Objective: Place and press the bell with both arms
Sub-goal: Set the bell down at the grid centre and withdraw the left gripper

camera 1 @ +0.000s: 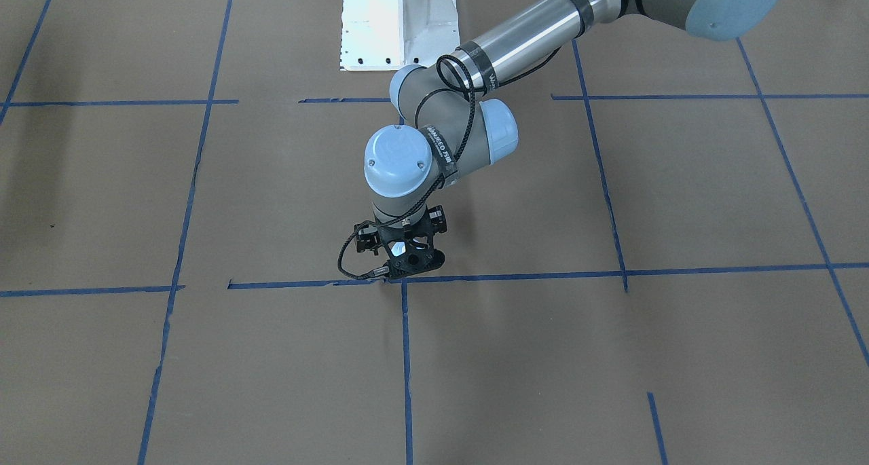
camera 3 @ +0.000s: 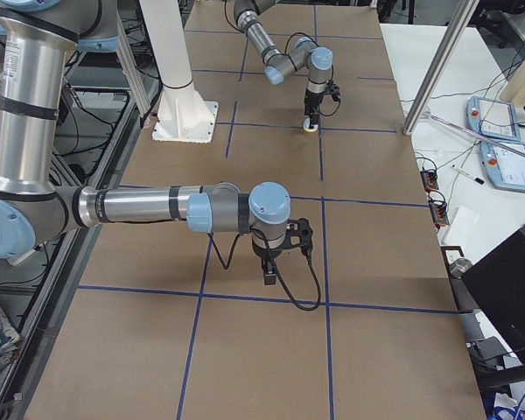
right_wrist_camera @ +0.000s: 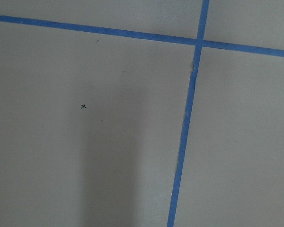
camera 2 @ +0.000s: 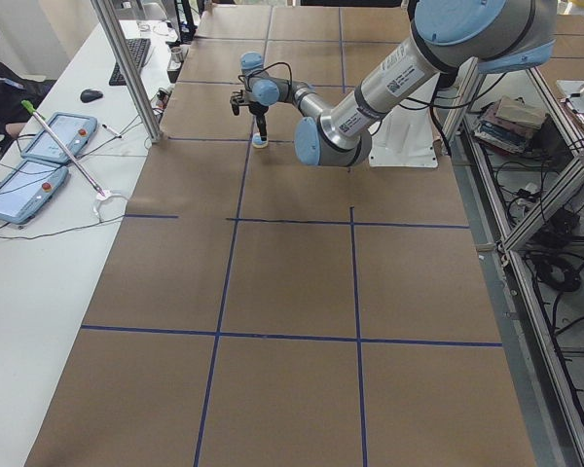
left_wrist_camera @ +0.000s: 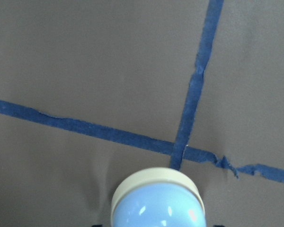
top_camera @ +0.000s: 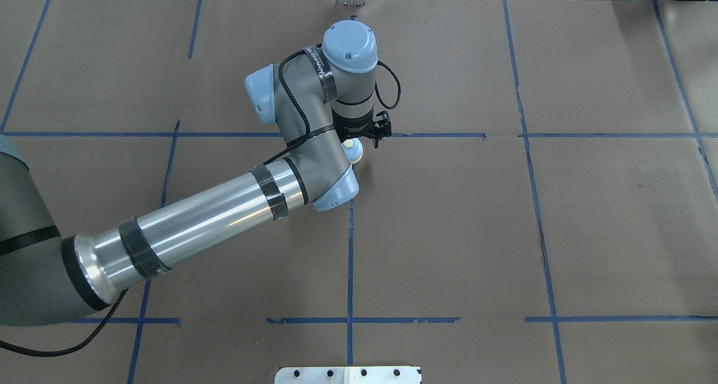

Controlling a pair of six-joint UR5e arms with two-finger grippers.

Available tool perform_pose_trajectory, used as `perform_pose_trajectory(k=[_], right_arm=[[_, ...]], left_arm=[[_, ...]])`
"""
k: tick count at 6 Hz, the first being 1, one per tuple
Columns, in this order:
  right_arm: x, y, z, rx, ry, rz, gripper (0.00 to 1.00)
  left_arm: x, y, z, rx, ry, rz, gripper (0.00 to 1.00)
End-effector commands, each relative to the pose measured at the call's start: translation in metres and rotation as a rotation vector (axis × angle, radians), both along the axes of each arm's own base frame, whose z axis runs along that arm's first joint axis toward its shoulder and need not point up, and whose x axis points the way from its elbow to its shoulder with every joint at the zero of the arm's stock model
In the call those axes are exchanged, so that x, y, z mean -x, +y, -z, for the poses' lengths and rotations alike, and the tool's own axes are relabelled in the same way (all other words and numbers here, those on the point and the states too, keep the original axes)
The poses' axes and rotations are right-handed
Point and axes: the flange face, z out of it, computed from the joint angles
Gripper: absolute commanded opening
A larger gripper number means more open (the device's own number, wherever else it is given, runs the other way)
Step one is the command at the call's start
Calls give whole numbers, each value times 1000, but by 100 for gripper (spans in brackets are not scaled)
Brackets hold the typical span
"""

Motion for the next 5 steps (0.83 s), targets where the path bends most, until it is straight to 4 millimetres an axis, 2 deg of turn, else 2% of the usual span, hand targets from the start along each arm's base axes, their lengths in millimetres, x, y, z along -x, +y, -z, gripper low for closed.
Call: perform_pose_trajectory(k=[1,2,3,4,5], right_arm=[[4,-10,12,-29,-3,7,100],[13,-26,27,-60,-9,23,100],[36,-48,51,-80,-20,42,100],[76,-68,84,-33,-33,13,100],[127,-88,129,-4,-54,0,100]], left_arm=[[48,-13,24,-55,-34,-39,100],[98,-13,-1,-100,-54,-62,100],[156,-3,-57,-166,-54,-83,100],[220,7,-105,-244,-62,-117,100],[285,23,-149,-290,-37,-173,100]])
